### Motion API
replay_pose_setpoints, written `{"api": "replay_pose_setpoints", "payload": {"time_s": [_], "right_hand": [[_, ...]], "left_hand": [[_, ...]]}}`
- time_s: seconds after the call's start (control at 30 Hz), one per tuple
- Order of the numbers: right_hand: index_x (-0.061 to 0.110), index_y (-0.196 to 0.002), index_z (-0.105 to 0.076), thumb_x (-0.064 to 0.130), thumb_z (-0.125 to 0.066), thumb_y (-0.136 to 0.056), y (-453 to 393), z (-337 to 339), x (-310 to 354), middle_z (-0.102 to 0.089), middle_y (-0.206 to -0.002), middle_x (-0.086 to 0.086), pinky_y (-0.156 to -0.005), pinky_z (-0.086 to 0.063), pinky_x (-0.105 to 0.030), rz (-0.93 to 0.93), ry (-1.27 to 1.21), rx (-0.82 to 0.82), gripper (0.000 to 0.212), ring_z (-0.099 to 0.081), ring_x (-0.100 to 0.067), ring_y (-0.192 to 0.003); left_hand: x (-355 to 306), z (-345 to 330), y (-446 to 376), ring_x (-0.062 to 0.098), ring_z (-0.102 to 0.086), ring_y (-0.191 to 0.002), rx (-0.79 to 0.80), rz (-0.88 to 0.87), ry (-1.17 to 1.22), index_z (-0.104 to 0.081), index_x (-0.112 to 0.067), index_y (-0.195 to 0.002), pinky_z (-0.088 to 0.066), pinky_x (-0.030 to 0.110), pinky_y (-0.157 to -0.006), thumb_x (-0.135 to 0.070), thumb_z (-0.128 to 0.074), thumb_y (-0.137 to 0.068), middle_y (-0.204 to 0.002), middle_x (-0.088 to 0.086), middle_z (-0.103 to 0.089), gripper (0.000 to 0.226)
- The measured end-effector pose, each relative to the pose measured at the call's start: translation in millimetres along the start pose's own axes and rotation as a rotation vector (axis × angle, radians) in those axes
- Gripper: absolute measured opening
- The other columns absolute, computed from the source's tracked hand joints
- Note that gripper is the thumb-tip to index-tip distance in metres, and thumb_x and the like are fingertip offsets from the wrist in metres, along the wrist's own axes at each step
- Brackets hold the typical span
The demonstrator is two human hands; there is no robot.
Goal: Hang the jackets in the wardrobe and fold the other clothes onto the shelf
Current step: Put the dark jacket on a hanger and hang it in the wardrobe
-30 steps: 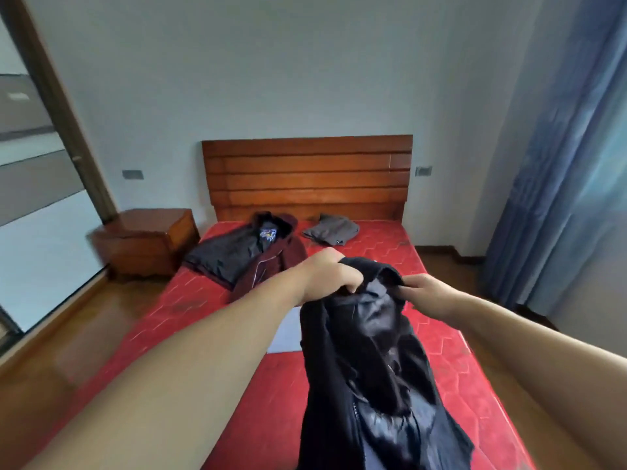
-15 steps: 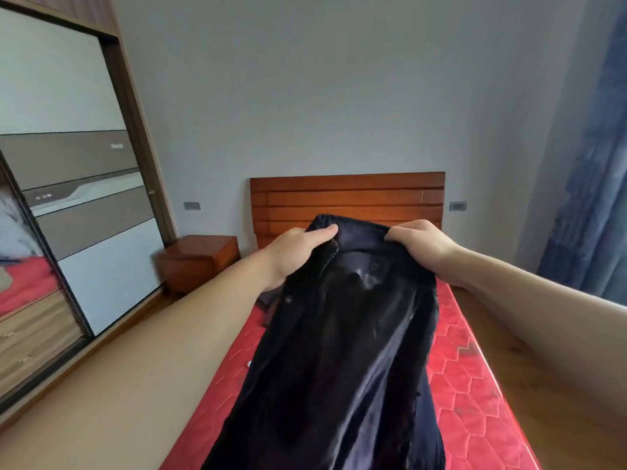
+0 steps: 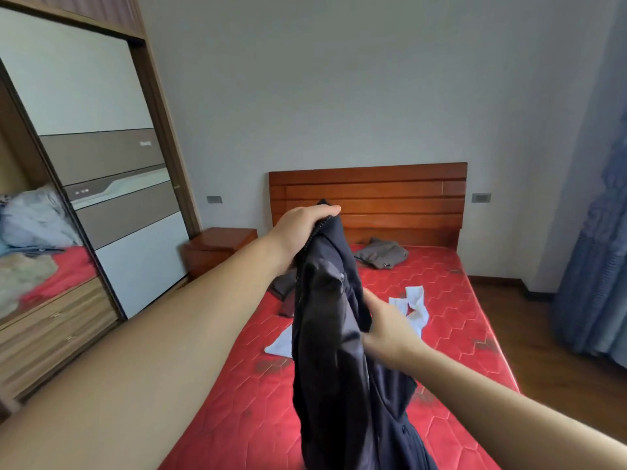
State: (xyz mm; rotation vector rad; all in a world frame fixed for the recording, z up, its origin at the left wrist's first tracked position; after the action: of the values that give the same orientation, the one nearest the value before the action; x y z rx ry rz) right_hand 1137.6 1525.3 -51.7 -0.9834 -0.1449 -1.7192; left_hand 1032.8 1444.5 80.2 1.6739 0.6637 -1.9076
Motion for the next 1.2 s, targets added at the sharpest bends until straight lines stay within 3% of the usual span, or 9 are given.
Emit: {"api": "replay_pose_setpoints", "payload": {"time_s": [0.07, 0.23, 0.33, 0.5, 0.67, 0.77, 0.87, 1.0, 1.2], "right_hand": [[0.021, -0.075, -0.053, 0.024, -0.062, -0.081, -0.9, -17.5, -10.7, -0.07, -0.083, 0.001, -0.068, -0.047, -0.034, -0.133, 0.084, 0.051, 0.011, -0.065, -0.018, -0.082], [0.018, -0.049, -0.043, 0.014, -0.064, -0.075, -9.0, 4.3, -33.6, -0.054, -0.058, -0.001, -0.055, -0.035, -0.027, -0.218, 0.226, 0.053, 0.033, -0.052, -0.016, -0.061], [0.011, -0.053, -0.051, 0.011, -0.062, -0.071, -20.1, 26.5, -38.4, -0.054, -0.055, -0.001, -0.057, -0.04, -0.033, -0.28, 0.359, 0.092, 0.021, -0.057, -0.027, -0.066], [0.005, -0.063, -0.061, -0.002, -0.056, -0.071, -56.5, 51.7, 17.5, -0.053, -0.057, -0.002, -0.048, -0.035, -0.016, -0.122, 0.378, 0.14, 0.012, -0.051, -0.018, -0.063], [0.013, -0.079, -0.07, -0.009, -0.045, -0.071, -77.2, 49.3, 68.1, -0.062, -0.069, 0.002, -0.057, -0.043, -0.022, -0.092, 0.162, 0.212, 0.033, -0.053, -0.01, -0.064], [0.012, -0.075, -0.069, -0.006, -0.044, -0.071, -89.1, 36.2, 81.4, -0.063, -0.068, 0.0, -0.059, -0.044, -0.025, -0.141, 0.135, 0.198, 0.032, -0.054, -0.013, -0.062], [0.006, -0.077, -0.07, -0.004, -0.042, -0.069, -98.9, 23.7, 85.6, -0.062, -0.067, -0.005, -0.06, -0.045, -0.027, -0.183, 0.117, 0.176, 0.03, -0.054, -0.017, -0.064], [0.004, -0.074, -0.068, -0.006, -0.038, -0.067, -106.5, 22.4, 89.3, -0.058, -0.065, -0.007, -0.056, -0.042, -0.027, -0.213, 0.073, 0.141, 0.032, -0.05, -0.02, -0.06], [0.0, -0.07, -0.062, 0.004, -0.048, -0.061, -116.2, 43.9, 89.1, -0.05, -0.062, -0.007, -0.057, -0.036, -0.031, -0.207, 0.046, 0.11, 0.017, -0.043, -0.019, -0.061]], "left_hand": [[1.5, 3.5, 3.7, 0.021, -0.064, -0.07, 0.056, 0.006, -0.029, -0.067, -0.011, -0.073, -0.05, 0.029, -0.07, -0.031, -0.066, -0.087, -0.073, 0.007, -0.065, 0.025], [13.6, 40.9, 20.2, 0.023, -0.066, -0.076, 0.145, -0.006, -0.286, -0.067, -0.008, -0.091, -0.051, 0.029, -0.072, -0.024, -0.077, -0.069, -0.085, 0.011, -0.069, 0.029], [32.2, 73.6, 30.8, 0.017, -0.054, -0.071, 0.157, 0.058, -0.511, -0.061, -0.006, -0.085, -0.041, 0.028, -0.068, -0.012, -0.065, -0.062, -0.077, 0.003, -0.059, 0.024], [64.1, 129.0, 38.9, 0.019, -0.037, -0.061, 0.04, 0.23, -0.539, -0.045, -0.011, -0.068, -0.028, 0.025, -0.053, 0.0, -0.051, -0.056, -0.064, 0.002, -0.041, 0.017], [103.0, 153.0, 31.9, 0.022, -0.053, -0.084, 0.017, 0.307, -0.644, -0.061, -0.015, -0.112, -0.038, 0.027, -0.065, 0.01, -0.041, -0.073, -0.098, 0.009, -0.06, 0.051], [101.1, 129.9, 20.0, 0.02, -0.059, -0.093, 0.012, 0.121, -0.92, -0.055, -0.024, -0.121, -0.047, 0.029, -0.076, -0.005, -0.046, -0.087, -0.112, 0.005, -0.064, 0.04], [69.0, 96.4, 22.9, 0.006, -0.062, -0.1, -0.191, -0.223, -0.563, -0.063, -0.032, -0.115, -0.049, 0.029, -0.092, -0.04, -0.056, -0.093, -0.108, -0.01, -0.068, 0.025], [90.7, 59.4, 28.9, 0.001, -0.053, -0.117, 0.118, -0.215, -0.561, -0.036, -0.042, -0.141, -0.044, 0.026, -0.1, -0.05, -0.076, -0.072, -0.133, -0.018, -0.056, 0.08], [105.1, 85.5, 13.9, 0.008, -0.063, -0.077, 0.017, -0.163, -0.41, -0.07, -0.018, -0.086, -0.047, 0.031, -0.08, -0.026, -0.067, -0.09, -0.083, -0.004, -0.069, 0.009]]}}
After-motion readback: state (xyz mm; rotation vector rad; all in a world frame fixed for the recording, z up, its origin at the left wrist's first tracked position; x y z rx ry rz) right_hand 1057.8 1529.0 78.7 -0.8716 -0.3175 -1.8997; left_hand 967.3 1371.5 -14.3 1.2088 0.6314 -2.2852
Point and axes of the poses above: each hand's wrist, its own y-axis away from the middle knuckle, its own z-axis out of the back of the hand, x = y × z, the point moved 6 cm from there along -y, towards the middle knuckle
